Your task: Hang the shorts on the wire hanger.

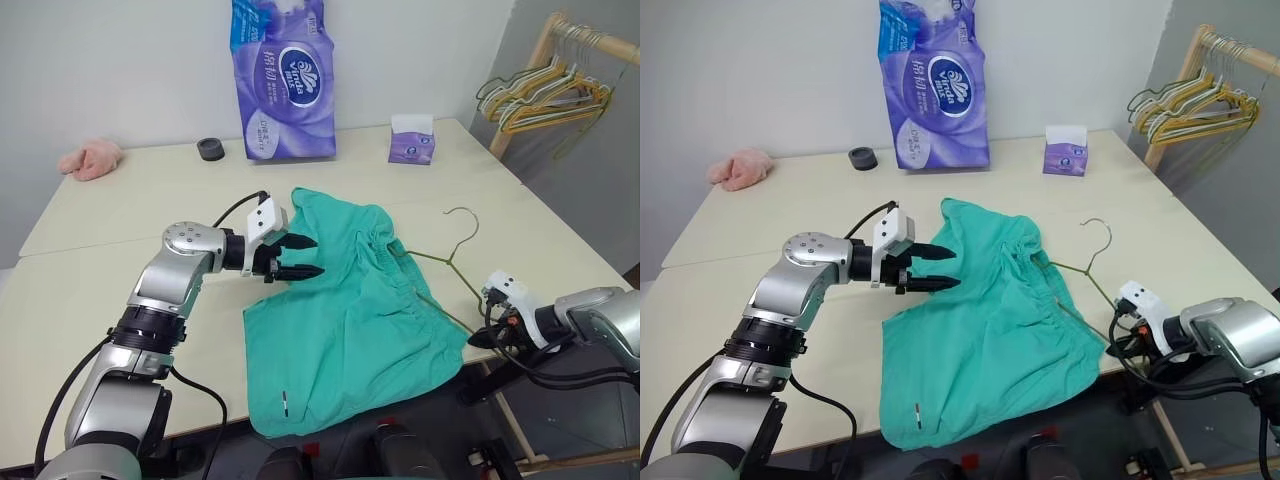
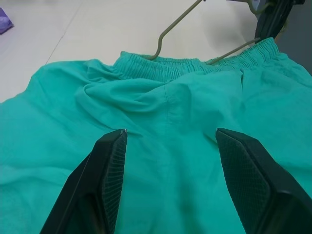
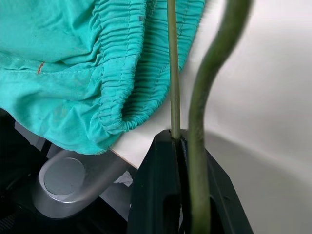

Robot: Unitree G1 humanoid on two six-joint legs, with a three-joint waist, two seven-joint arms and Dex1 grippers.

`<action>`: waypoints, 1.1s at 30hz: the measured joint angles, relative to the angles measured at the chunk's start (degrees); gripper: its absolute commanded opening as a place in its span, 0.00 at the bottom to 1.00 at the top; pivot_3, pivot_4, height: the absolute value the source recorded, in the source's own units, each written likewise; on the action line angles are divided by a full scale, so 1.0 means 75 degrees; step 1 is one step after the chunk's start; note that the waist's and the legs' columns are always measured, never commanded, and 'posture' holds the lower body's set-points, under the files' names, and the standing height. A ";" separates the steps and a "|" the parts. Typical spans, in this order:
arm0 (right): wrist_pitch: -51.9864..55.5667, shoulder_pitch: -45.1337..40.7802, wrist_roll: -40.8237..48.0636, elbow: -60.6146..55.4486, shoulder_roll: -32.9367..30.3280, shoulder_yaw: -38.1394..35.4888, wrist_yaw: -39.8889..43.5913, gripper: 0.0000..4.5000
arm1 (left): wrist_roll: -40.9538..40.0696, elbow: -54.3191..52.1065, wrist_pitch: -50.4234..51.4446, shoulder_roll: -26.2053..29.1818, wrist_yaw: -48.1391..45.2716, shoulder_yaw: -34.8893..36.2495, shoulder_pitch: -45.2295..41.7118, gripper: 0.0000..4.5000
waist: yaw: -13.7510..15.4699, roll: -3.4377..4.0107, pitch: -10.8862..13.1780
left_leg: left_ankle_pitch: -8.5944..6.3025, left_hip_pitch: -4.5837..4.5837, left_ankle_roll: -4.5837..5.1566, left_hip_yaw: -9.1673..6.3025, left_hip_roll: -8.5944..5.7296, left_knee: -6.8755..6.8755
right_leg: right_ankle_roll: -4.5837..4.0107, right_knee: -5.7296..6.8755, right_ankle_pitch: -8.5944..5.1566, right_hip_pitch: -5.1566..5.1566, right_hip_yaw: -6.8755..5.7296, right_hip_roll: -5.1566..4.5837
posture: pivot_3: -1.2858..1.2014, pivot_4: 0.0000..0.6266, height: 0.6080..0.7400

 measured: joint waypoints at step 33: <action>-0.2037 -0.0842 -0.2029 -0.1665 0.1209 0.0450 -0.1573 0.00 | -0.0054 0.1662 -0.0950 0.0116 0.0134 0.0897 -0.1664 1.00 | -0.0020 -0.0006 -0.0014 | 0.0002 -0.0077 -0.0005 0.0006 -0.0004 0.0008 | -0.0007 0.0045 0.0014 -0.0102 0.0001 -0.0007 | 0.44 0.07 1.00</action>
